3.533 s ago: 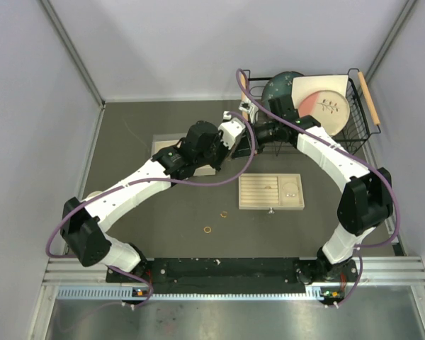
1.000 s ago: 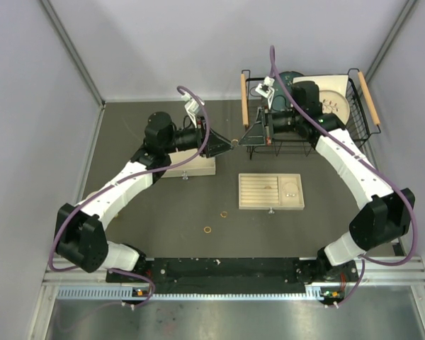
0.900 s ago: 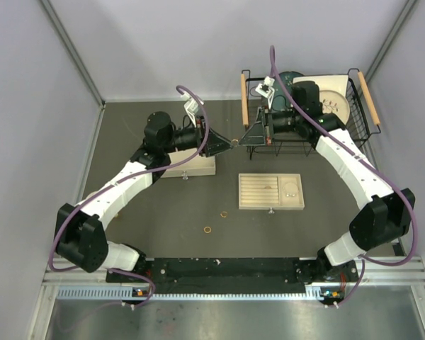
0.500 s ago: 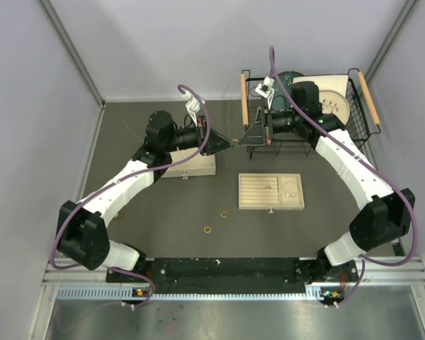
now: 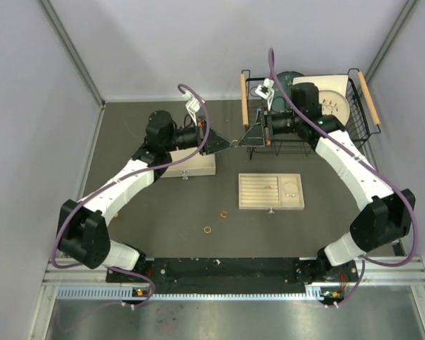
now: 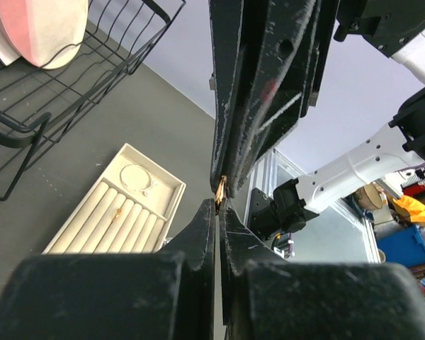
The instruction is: Organize the mixed jewelry
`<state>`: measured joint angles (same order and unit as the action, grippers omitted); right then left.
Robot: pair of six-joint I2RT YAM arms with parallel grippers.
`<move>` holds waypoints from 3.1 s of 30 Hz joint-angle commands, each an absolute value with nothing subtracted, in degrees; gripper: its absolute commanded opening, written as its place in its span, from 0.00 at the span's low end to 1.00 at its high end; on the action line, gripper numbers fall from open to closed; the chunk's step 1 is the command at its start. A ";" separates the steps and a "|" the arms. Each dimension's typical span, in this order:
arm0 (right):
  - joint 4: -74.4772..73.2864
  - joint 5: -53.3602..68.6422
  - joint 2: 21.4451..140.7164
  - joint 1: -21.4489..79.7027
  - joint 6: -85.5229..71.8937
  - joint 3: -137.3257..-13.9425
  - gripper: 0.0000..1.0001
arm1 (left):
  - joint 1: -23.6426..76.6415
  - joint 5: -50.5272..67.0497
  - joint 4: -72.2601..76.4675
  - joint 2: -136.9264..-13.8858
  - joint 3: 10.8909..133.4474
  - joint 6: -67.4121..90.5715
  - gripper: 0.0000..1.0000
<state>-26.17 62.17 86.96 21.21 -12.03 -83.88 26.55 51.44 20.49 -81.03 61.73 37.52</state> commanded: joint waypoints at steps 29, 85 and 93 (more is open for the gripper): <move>-34.80 24.70 60.30 -3.59 -1.67 -66.28 0.42 | 50.26 10.91 -39.73 -108.80 94.83 -43.05 0.00; -34.28 30.50 61.26 -13.62 4.48 -54.67 0.38 | 54.32 6.59 -45.44 -122.78 102.66 -46.50 0.00; -33.66 30.85 61.35 -13.62 4.22 -54.14 0.38 | 54.23 6.59 -45.88 -122.61 102.30 -45.88 0.00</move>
